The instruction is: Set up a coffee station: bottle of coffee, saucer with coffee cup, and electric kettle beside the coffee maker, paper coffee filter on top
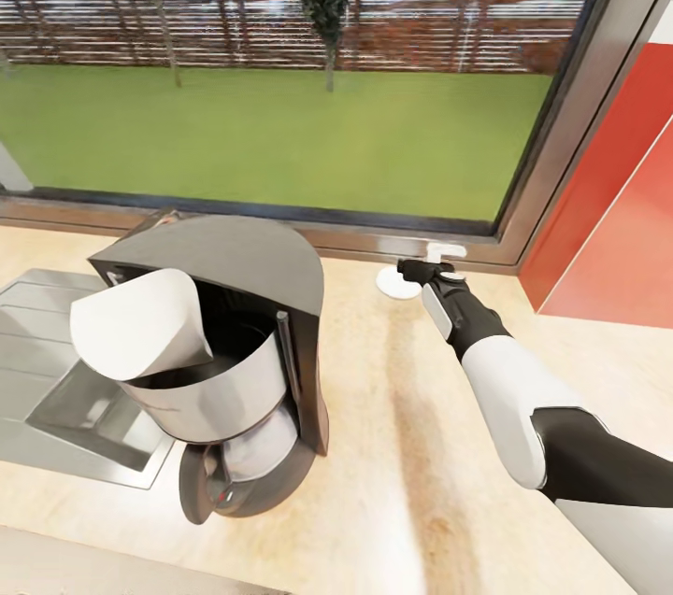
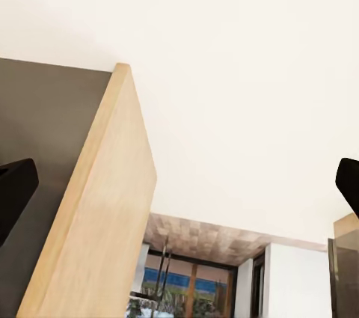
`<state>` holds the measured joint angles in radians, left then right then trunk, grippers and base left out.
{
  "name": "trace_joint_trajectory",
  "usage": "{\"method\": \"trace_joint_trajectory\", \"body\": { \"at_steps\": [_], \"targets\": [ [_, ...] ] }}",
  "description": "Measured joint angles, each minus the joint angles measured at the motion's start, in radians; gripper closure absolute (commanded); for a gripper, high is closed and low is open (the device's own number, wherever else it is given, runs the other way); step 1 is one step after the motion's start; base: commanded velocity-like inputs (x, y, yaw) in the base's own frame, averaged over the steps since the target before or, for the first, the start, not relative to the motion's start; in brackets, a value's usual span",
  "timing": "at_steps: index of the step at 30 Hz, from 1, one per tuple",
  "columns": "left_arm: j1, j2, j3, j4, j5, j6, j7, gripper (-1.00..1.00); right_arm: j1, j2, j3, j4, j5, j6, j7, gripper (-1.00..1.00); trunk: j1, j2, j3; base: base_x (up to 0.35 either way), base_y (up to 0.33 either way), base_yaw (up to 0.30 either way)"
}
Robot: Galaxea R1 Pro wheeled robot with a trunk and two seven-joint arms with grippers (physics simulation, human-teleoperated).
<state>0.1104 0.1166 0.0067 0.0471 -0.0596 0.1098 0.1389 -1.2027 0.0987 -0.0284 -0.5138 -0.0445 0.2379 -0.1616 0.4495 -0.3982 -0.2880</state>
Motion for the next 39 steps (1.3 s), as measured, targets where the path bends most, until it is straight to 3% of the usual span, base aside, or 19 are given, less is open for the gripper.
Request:
{"method": "trace_joint_trajectory", "body": {
  "at_steps": [24,32,39],
  "targets": [
    [0.0,0.0,0.0,0.0,0.0,-0.001,0.0,-1.0,0.0,-0.003,-0.001,0.0,0.0,-0.003,-0.001,-1.0,0.0,0.0,-0.038,0.0,0.0,0.0],
    [0.003,0.006,-0.001,-0.004,0.001,-0.006,0.0,-1.0,-0.003,-0.004,0.002,-0.006,0.007,-0.008,-0.006,-1.0,0.0,0.0,-0.04,0.0,0.0,0.0],
    [0.003,-0.005,0.0,-0.003,-0.002,0.002,-0.001,-1.0,0.0,0.007,0.0,-0.011,0.008,-0.042,-0.007,-1.0,0.0,0.0,-0.04,0.063,0.0,0.0]
  ]
}}
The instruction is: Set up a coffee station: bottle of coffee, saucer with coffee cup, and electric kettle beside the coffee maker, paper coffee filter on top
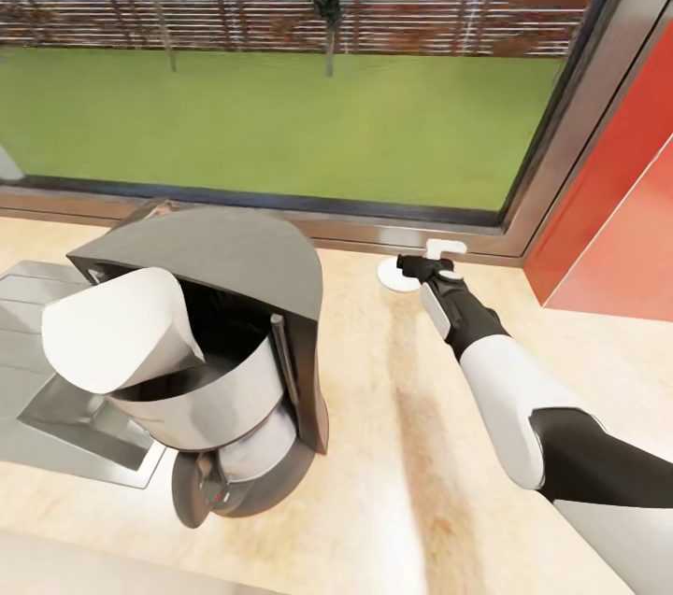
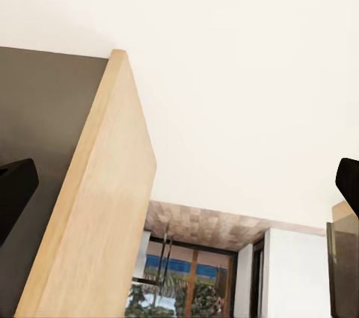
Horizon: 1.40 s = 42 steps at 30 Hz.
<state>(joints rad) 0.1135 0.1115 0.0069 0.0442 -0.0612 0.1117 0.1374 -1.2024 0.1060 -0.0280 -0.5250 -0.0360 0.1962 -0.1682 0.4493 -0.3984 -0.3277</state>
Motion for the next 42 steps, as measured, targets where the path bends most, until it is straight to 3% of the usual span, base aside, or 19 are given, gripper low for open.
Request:
{"method": "trace_joint_trajectory", "body": {
  "at_steps": [11,36,42],
  "targets": [
    [0.0,0.0,0.002,0.0,0.003,-0.002,0.0,-1.0,0.0,-0.003,0.0,0.023,0.0,-0.058,0.001,-1.0,0.0,0.0,0.0,0.033,0.0,0.0],
    [0.0,-0.001,0.001,0.0,-0.004,-0.003,0.0,-1.0,0.0,0.001,0.0,0.019,-0.003,-0.055,0.002,-1.0,0.0,0.0,0.0,0.037,0.0,0.0],
    [0.0,-0.001,0.0,0.001,-0.004,-0.003,0.0,-1.0,0.0,0.0,0.0,0.02,-0.003,-0.055,0.003,-1.0,0.0,0.0,0.002,0.0,0.0,-0.16]
  ]
}}
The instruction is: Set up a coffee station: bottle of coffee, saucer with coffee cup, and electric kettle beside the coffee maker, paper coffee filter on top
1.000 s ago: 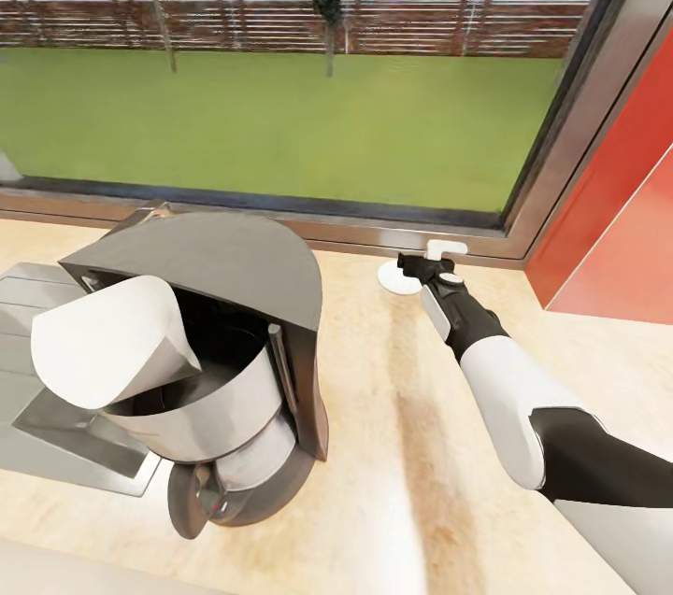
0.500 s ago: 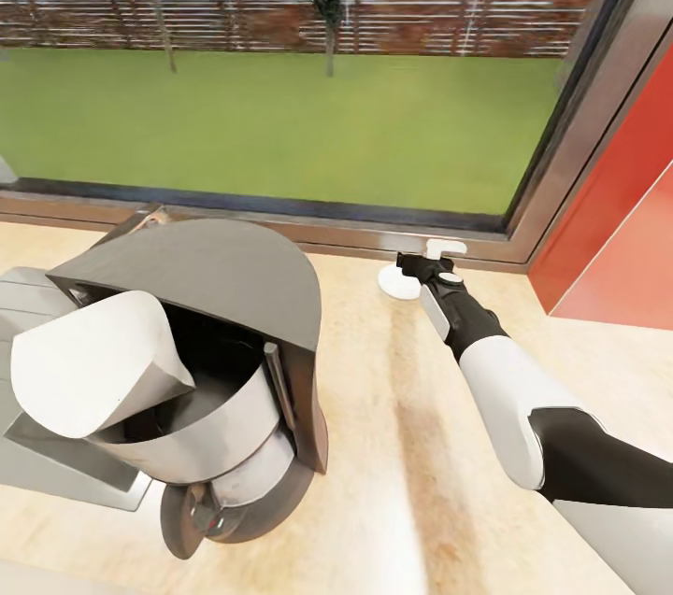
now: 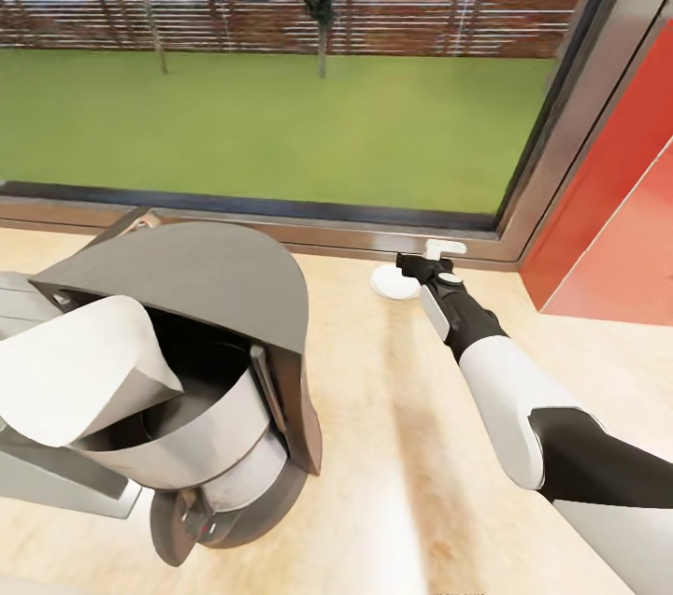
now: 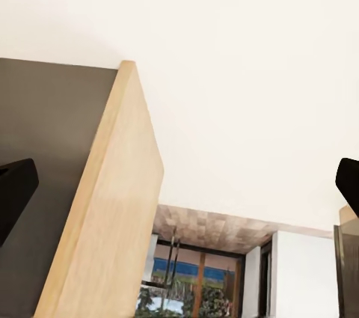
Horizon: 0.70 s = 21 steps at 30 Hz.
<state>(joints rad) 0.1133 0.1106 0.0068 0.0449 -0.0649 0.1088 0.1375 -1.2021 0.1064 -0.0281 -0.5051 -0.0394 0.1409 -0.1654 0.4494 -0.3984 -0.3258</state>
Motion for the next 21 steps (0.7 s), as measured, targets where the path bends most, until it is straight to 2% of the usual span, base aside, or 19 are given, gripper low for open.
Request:
{"method": "trace_joint_trajectory", "body": {
  "at_steps": [4,11,21],
  "targets": [
    [0.0,0.002,0.001,0.001,0.003,0.001,0.0,-1.0,0.0,0.0,0.0,0.0,0.0,0.0,0.0,-1.0,0.0,0.0,0.001,0.022,0.0,-0.073],
    [0.0,0.006,0.004,0.001,0.007,0.001,0.0,-1.0,0.0,0.002,0.0,0.002,0.0,0.0,0.0,-1.0,0.0,0.0,0.001,0.137,0.0,-0.01],
    [0.0,0.004,0.002,0.001,0.005,0.001,0.0,-1.0,0.0,0.002,0.0,0.001,0.0,-0.001,0.0,-1.0,0.0,0.0,0.001,0.016,0.0,0.0]
  ]
}}
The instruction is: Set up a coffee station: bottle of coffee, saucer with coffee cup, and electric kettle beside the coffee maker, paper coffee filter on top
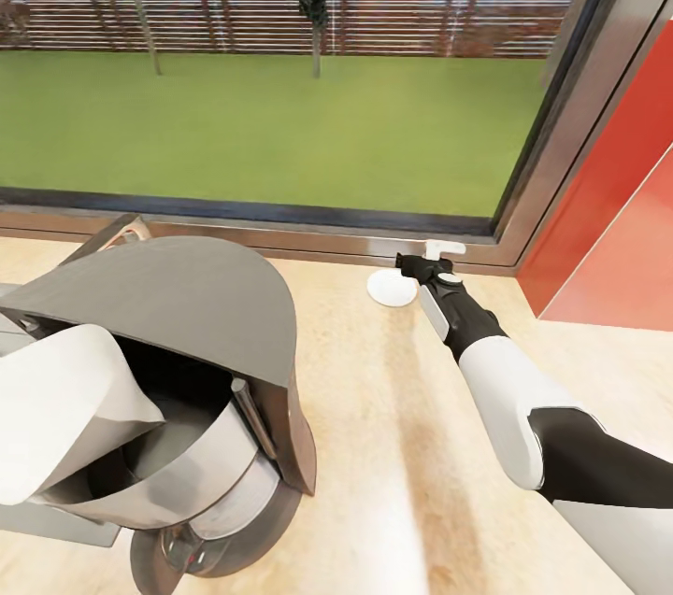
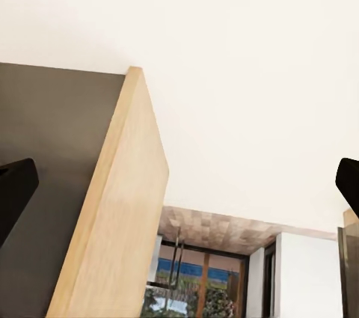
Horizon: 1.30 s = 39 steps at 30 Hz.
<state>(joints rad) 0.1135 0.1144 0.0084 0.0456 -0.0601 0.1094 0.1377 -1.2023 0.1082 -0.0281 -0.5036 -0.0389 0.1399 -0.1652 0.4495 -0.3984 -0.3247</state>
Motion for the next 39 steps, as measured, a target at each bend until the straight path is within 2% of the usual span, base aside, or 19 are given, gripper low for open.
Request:
{"method": "trace_joint_trajectory", "body": {
  "at_steps": [13,18,24,38,39],
  "targets": [
    [0.0,-0.001,0.0,0.0,-0.001,0.0,0.0,-1.0,0.0,0.0,0.0,-0.001,0.0,0.0,0.0,-1.0,0.0,0.0,0.0,0.046,0.0,0.0],
    [0.021,0.0,0.0,-0.002,0.002,-0.002,-0.005,-1.0,0.005,0.023,0.01,0.022,0.004,-0.027,-0.001,-1.0,0.0,0.0,0.0,0.179,0.0,0.0],
    [0.021,-0.002,0.001,-0.002,0.002,-0.002,-0.004,-1.0,-0.004,0.019,-0.004,-0.012,0.004,0.007,-0.014,-1.0,0.0,0.0,0.0,0.265,0.0,0.0],
    [0.022,-0.001,-0.002,-0.002,0.0,-0.003,-0.003,-1.0,-0.003,0.018,-0.005,0.065,0.004,0.009,-0.017,-1.0,0.0,0.0,0.0,0.02,0.0,0.0],
    [0.022,-0.001,-0.002,-0.002,0.0,-0.003,-0.003,-1.0,-0.003,0.018,-0.005,0.117,0.003,0.009,-0.017,-1.0,0.0,0.0,0.0,0.0,0.0,0.0]
  ]
}}
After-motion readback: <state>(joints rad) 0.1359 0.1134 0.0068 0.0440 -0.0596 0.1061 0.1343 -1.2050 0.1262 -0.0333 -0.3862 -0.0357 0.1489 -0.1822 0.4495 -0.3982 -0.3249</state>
